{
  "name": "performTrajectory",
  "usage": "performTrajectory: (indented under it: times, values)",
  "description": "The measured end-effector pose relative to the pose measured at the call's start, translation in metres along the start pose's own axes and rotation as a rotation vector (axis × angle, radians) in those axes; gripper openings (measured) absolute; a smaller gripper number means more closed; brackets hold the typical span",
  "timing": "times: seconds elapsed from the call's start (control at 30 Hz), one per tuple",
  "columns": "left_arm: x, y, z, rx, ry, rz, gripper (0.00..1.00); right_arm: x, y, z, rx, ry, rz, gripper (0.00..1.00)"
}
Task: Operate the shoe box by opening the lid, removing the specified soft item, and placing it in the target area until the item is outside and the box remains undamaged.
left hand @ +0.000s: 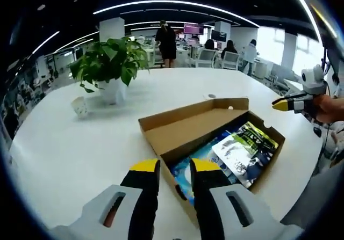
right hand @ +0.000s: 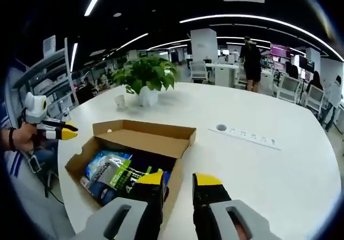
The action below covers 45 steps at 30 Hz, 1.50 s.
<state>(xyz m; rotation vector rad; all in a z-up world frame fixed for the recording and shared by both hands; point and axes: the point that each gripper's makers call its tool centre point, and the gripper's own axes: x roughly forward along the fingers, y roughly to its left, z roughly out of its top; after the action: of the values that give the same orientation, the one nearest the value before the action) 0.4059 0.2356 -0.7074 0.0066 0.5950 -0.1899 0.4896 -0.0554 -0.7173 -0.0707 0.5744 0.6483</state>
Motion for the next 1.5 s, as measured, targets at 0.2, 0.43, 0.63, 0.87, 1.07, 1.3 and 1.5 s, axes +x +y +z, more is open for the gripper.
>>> performTrajectory:
  times: [0.2, 0.43, 0.63, 0.87, 1.07, 1.3, 1.5]
  values:
    - [-0.001, -0.016, -0.009, -0.007, 0.013, -0.027, 0.23, -0.002, 0.013, -0.008, 0.015, -0.006, 0.018, 0.16]
    - [0.006, -0.029, -0.013, 0.006, 0.025, -0.061, 0.23, -0.005, 0.028, -0.015, 0.018, 0.000, 0.035, 0.16]
    - [0.013, -0.039, -0.012, 0.016, 0.035, -0.082, 0.23, -0.006, 0.030, -0.016, 0.020, 0.002, 0.041, 0.16]
    - [0.027, -0.059, -0.021, 0.011, 0.081, -0.145, 0.24, -0.004, 0.038, -0.020, 0.013, 0.015, 0.056, 0.16]
    - [0.043, -0.074, -0.037, -0.008, 0.148, -0.181, 0.26, -0.004, 0.044, -0.026, 0.011, 0.030, 0.066, 0.16]
    - [0.055, -0.091, -0.048, -0.078, 0.208, -0.254, 0.32, -0.004, 0.046, -0.036, 0.002, 0.057, 0.075, 0.16]
    - [0.060, -0.103, -0.055, -0.168, 0.251, -0.313, 0.30, -0.004, 0.047, -0.042, 0.003, 0.069, 0.075, 0.16]
